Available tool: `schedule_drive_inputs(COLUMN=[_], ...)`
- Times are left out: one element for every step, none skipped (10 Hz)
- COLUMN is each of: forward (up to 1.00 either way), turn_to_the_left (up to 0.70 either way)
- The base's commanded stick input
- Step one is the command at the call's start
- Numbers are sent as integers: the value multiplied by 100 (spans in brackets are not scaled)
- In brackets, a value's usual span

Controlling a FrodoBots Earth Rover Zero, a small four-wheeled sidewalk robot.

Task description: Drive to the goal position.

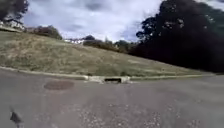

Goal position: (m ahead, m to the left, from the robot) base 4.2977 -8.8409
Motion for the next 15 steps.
schedule_drive_inputs(forward=[0, 0, 0, 0, 0, 0, 0, 0, 0, 0, 0, 0, 8, 35, 62], turn_to_the_left=[-45, -45, -45, -45, -45, -45, -45, -45, -45, -45, -45, -45, -43, -36, -29])
